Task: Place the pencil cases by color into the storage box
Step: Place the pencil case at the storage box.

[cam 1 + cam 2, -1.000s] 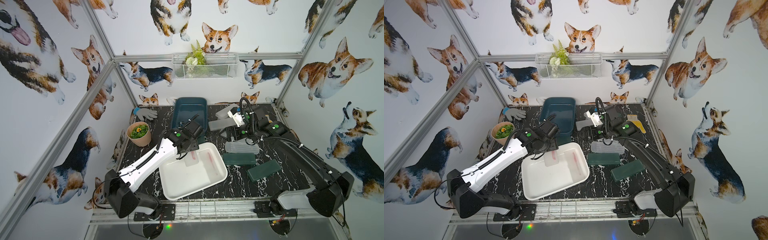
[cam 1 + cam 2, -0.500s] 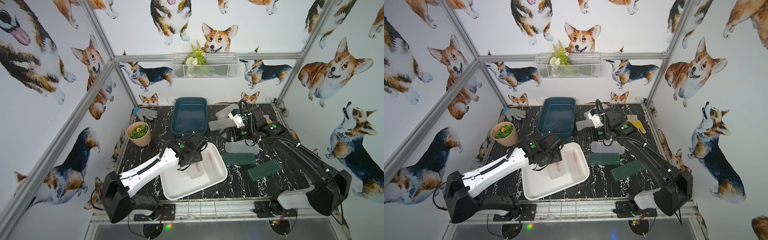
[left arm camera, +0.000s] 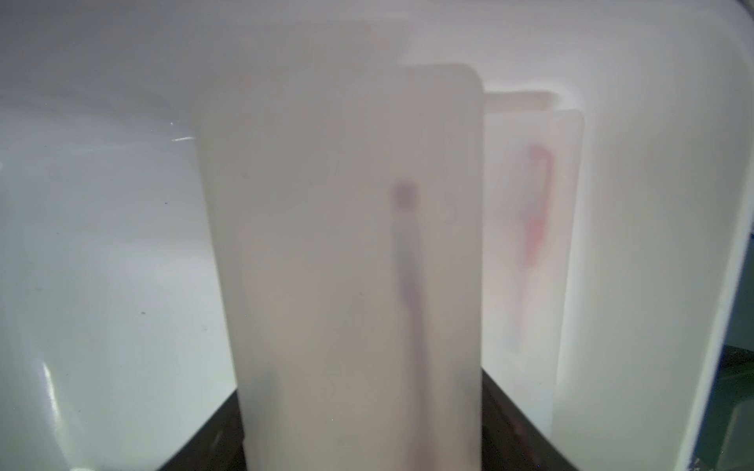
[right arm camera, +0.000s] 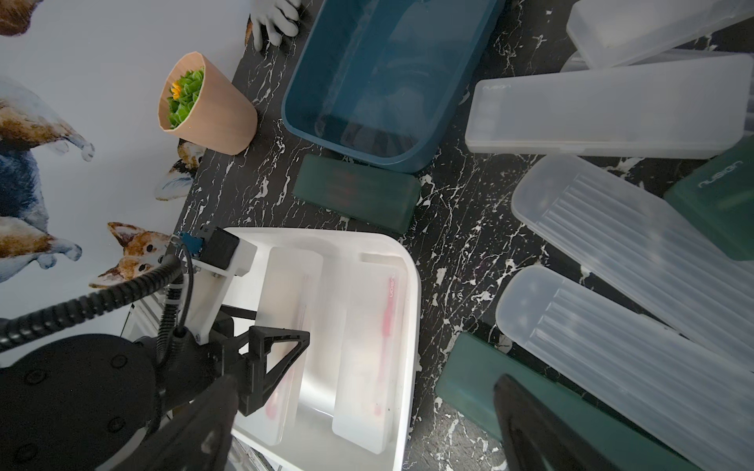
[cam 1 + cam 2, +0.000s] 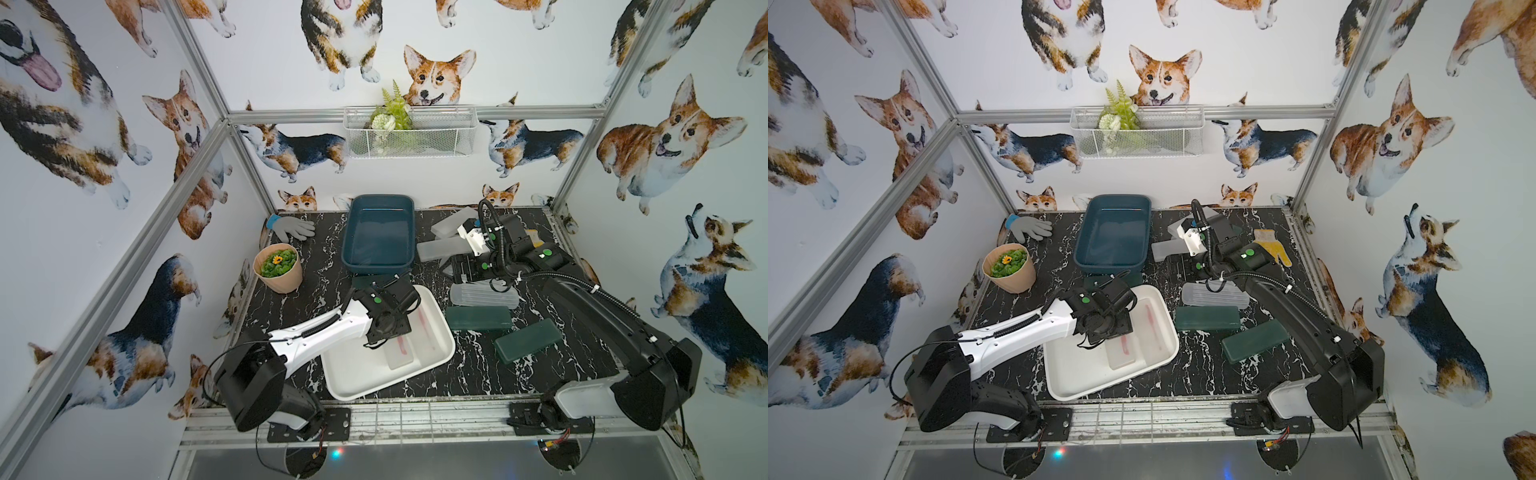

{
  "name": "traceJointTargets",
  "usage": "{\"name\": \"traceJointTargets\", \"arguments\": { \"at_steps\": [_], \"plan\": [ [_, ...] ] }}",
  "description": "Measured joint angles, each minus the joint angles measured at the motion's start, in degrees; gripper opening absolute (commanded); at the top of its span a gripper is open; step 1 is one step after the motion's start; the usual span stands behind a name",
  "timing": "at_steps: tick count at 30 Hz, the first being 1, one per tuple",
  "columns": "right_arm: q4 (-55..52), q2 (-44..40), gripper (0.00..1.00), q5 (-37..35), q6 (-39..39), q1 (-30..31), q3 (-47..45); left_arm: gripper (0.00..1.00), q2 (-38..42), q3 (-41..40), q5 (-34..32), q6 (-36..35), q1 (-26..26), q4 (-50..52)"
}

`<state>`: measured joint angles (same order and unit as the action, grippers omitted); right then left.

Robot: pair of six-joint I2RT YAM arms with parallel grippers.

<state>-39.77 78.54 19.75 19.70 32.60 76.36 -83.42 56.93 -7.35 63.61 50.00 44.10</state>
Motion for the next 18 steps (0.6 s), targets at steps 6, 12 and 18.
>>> {"name": "traceJointTargets", "arguments": {
  "at_steps": [6,12,18],
  "plan": [
    [-0.28,0.46,0.99,0.04,0.0,-0.02,0.07,0.58,-2.34,-1.16,0.76,-0.07,0.02,-2.14],
    [-0.9,0.48,0.99,0.04,0.0,-0.02,0.09,0.58,-4.46,-1.88,1.25,-0.26,0.02,-3.69],
    [-1.2,0.33,0.99,0.04,0.0,-0.02,0.09,0.59,-5.44,-2.1,1.25,-0.44,0.02,-4.9]
  ]
}}
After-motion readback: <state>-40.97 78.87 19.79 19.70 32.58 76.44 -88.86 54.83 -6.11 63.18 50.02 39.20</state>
